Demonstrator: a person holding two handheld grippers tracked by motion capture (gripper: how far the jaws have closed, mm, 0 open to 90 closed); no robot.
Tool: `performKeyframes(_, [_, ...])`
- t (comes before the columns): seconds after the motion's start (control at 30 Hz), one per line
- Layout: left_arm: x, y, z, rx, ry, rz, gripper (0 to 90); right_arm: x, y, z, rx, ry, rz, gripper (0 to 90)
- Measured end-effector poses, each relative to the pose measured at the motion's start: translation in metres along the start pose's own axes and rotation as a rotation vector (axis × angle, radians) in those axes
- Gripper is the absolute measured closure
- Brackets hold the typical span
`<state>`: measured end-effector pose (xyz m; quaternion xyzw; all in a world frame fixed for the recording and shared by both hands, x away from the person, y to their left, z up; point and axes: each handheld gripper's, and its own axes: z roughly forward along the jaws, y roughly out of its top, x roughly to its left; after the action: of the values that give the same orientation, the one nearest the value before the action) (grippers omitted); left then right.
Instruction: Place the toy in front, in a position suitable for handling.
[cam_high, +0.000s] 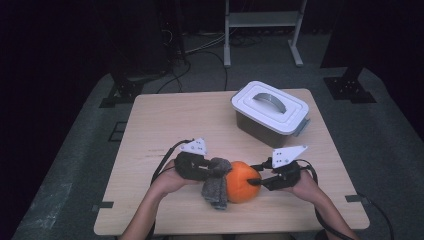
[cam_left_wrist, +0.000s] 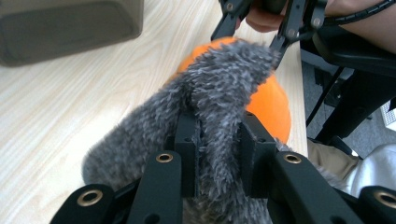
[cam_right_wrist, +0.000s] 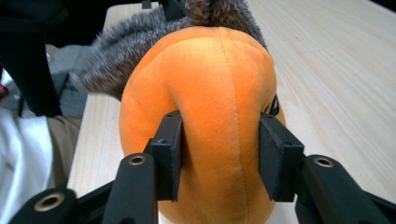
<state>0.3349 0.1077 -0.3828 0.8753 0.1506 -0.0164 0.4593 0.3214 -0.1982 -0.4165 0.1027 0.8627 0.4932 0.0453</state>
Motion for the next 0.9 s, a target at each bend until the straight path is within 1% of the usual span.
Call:
performKeyframes(0.03, [0.002,0.0,0.002,-0.007,-0.007,-0.008,72.0,0.0,0.002,0.001,0.005,0.011,0.024,47.2])
performKeyframes(0.07, [0.002,0.0,0.002,-0.007,-0.007,-0.008,72.0,0.0,0.002,0.001,0.005,0.011,0.024,47.2])
performKeyframes(0.1, [0.001,0.001,0.004,-0.01,-0.009,-0.011,72.0,0.003,0.009,0.001,0.029,0.001,0.041,40.1])
performKeyframes(0.13, [0.001,0.001,0.004,-0.01,-0.009,-0.011,72.0,0.003,0.009,0.001,0.029,0.001,0.041,40.1])
performKeyframes(0.17, [0.001,0.002,0.004,-0.01,-0.008,-0.01,72.0,0.009,0.018,-0.001,0.064,-0.027,0.04,37.0])
performKeyframes(0.27, [-0.001,0.003,0.005,-0.015,-0.02,-0.014,72.0,0.016,0.026,-0.003,0.063,-0.046,0.033,35.2])
performKeyframes(0.33, [-0.004,0.004,0.008,-0.019,-0.03,-0.008,72.0,0.021,0.033,-0.003,0.066,-0.056,0.026,33.4])
performKeyframes(0.4, [-0.005,0.005,0.009,-0.016,-0.033,-0.005,72.0,0.026,0.039,0.0,0.09,-0.071,0.012,31.9])
performKeyframes(0.43, [-0.007,0.006,0.01,-0.015,-0.035,0.003,72.0,0.026,0.039,0.0,0.09,-0.071,0.012,31.9])
performKeyframes(0.47, [-0.008,0.007,0.011,-0.01,-0.036,0.004,72.0,0.031,0.043,0.006,0.116,-0.087,0.002,29.9])
performKeyframes(0.5, [-0.011,0.008,0.014,-0.01,-0.048,0.007,72.1,0.033,0.044,0.009,0.128,-0.09,-0.009,29.7])
performKeyframes(0.53, [-0.011,0.008,0.015,-0.003,-0.05,0.012,72.0,0.034,0.044,0.012,0.144,-0.093,-0.022,29.8])
performKeyframes(0.57, [-0.011,0.008,0.015,-0.003,-0.05,0.012,72.0,0.034,0.044,0.012,0.144,-0.093,-0.022,29.8])
performKeyframes(0.6, [-0.012,0.007,0.016,0.0,-0.047,0.012,72.0,0.033,0.043,0.014,0.157,-0.094,-0.03,30.2])
performKeyframes(0.63, [-0.011,0.006,0.016,0.005,-0.047,0.012,72.0,0.033,0.042,0.017,0.172,-0.095,-0.034,33.0])
performKeyframes(0.67, [-0.01,0.005,0.016,0.003,-0.049,0.006,72.1,0.032,0.04,0.018,0.174,-0.09,-0.038,37.0])
performKeyframes(0.7, [-0.009,0.003,0.014,-0.007,-0.049,-0.004,72.1,0.03,0.036,0.019,0.167,-0.084,-0.047,46.5])
performKeyframes(0.73, [-0.009,0.003,0.014,-0.007,-0.049,-0.004,72.1,0.03,0.036,0.019,0.167,-0.084,-0.047,46.5])
performKeyframes(0.77, [-0.008,0.002,0.012,-0.011,-0.051,-0.005,72.1,0.028,0.033,0.017,0.162,-0.075,-0.06,55.8])
performKeyframes(0.8, [-0.008,0.002,0.011,-0.015,-0.052,-0.007,72.1,0.029,0.033,0.017,0.158,-0.075,-0.069,58.6])
performKeyframes(0.83, [-0.007,0.002,0.009,-0.024,-0.051,-0.011,72.1,0.029,0.033,0.017,0.158,-0.075,-0.069,58.6])
performKeyframes(0.9, [-0.005,0.002,0.006,-0.03,-0.048,-0.015,72.1,0.029,0.034,0.015,0.142,-0.078,-0.082,62.1])
